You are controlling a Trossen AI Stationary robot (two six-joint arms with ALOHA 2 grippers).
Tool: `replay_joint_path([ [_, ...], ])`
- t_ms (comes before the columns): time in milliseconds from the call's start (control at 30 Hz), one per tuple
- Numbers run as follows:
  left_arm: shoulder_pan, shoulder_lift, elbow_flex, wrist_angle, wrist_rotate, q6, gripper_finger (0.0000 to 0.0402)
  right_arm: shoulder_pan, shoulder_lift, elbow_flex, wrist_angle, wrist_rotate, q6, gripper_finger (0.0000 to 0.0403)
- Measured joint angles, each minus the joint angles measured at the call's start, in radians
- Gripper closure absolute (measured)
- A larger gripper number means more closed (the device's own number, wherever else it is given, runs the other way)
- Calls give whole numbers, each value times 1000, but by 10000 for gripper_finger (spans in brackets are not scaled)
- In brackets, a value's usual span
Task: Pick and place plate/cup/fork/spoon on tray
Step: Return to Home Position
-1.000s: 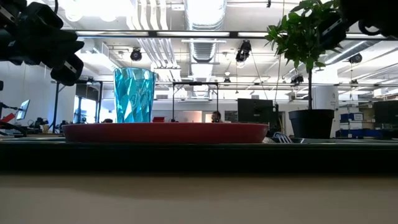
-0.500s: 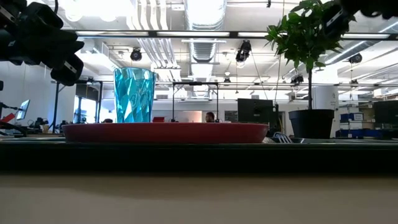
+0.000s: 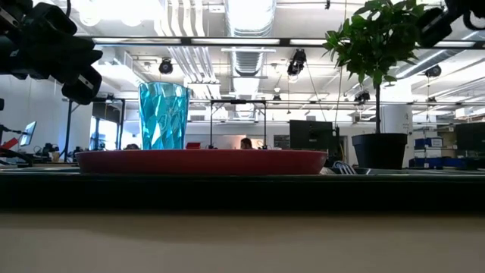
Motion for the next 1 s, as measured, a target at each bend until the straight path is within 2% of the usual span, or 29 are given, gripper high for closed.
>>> replay_joint_path([
  [133, 0, 0, 0, 0, -1, 0, 349, 0, -25, -97, 84, -35, 8, 394],
  [333, 1, 2, 0, 2, -2, 4, 349, 1, -19, -237, 347, -111, 15, 394],
  [400, 1, 1, -1, 0, -2, 18, 349, 0, -24, -233, 322, -126, -20, 394],
  [533, 1, -1, -2, 2, -2, 34, 349, -10, -24, -234, 222, -45, -143, 394],
  [767, 1, 1, -2, 5, -2, 37, 349, -11, -11, -234, -6, 252, -248, 394],
  [1000, 1, 1, -4, 7, 0, 37, 349, -11, 4, -224, -30, 291, -429, 394],
])
